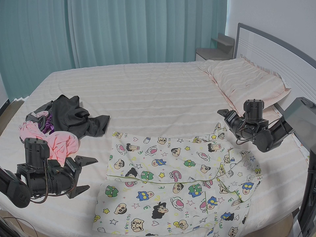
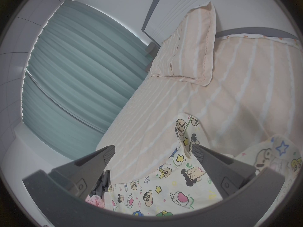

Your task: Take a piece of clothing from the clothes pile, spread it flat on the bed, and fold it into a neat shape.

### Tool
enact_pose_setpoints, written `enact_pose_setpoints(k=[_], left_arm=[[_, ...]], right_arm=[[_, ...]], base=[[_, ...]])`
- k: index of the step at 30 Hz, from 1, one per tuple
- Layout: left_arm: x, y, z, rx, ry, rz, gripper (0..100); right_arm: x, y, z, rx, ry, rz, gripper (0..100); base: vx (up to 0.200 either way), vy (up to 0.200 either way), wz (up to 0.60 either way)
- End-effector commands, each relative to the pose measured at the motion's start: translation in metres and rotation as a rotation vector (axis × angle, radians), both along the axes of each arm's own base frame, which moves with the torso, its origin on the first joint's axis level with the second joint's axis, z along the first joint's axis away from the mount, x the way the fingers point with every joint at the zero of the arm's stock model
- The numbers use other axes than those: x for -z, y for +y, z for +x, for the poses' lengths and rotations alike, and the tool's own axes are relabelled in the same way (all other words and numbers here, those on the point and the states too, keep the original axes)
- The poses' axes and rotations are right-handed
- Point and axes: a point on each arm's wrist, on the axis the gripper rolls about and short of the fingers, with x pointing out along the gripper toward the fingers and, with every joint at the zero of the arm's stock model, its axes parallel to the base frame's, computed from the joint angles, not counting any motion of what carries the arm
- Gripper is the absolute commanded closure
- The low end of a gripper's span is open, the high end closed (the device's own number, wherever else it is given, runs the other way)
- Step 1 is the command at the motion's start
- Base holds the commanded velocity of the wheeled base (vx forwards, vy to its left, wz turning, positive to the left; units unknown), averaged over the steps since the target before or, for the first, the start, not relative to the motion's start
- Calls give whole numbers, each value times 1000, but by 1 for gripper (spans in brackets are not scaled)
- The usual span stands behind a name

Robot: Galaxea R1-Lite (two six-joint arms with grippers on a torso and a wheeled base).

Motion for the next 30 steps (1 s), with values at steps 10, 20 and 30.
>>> enact_pose_setpoints(k=[10,20,30], left_arm=[[-1,-1,-5,4,10,-25,0],[0,-1,-5,4,11,-25,0],[0,-1,-5,4,14,-24,0]], right_arm=[[65,13,38,-52,93,-133,0],[71,26,55,-80,106,-179,0],[92,58,61,-166,103,-237,0]], base=[[0,0,0],[0,0,0],[0,0,0]])
